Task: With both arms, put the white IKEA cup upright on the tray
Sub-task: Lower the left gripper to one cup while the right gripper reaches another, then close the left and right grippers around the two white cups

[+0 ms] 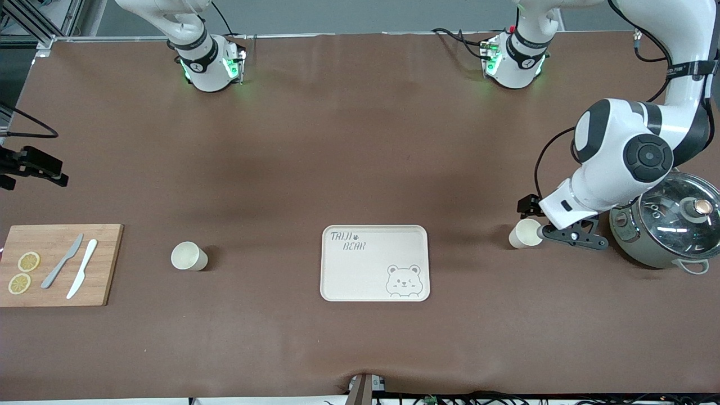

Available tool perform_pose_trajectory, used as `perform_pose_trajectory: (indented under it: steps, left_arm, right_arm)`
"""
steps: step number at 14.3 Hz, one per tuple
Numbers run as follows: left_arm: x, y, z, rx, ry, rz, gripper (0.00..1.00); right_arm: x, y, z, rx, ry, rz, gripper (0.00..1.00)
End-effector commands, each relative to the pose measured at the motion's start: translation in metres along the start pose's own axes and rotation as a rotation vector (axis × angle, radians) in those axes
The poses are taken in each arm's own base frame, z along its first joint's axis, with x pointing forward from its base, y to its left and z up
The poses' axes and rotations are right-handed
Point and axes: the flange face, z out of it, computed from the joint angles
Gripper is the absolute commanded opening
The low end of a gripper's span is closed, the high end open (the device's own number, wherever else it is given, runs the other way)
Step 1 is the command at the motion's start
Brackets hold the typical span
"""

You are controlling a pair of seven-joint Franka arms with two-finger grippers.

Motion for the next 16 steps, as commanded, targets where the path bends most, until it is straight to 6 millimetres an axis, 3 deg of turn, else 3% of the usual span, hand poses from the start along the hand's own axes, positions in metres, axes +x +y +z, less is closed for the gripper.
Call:
perform_pose_trajectory:
  steps: [1,4,6,9,11,16]
  left_arm:
    - [-0.018,-0.011,0.026,0.021,0.054,0.018,1.0]
    - [-0.031,-0.029,0.064,0.021,0.096,0.024,1.0]
    - [-0.032,-0.032,0.083,0.012,0.076,0.021,1.0]
    - [-0.034,-0.043,0.102,0.006,0.068,0.013,1.0]
    - [-0.035,-0.047,0.107,0.005,0.067,0.01,1.0]
    - [-0.037,-0.061,0.12,0.003,0.074,0.011,1.0]
  right_arm:
    - [0.018,-0.003,0.02,-0.002,-0.004,0.008,1.0]
    - [0.029,-0.008,0.027,0.005,0.042,0.001,1.0]
    - [0.039,-0.018,0.048,0.01,0.021,-0.014,1.0]
    - [0.068,-0.031,0.104,0.003,0.046,-0.017,1.0]
    - [0.075,-0.032,0.151,0.017,0.065,-0.002,1.0]
    - [0.08,-0.04,0.214,0.036,0.072,-0.024,1.0]
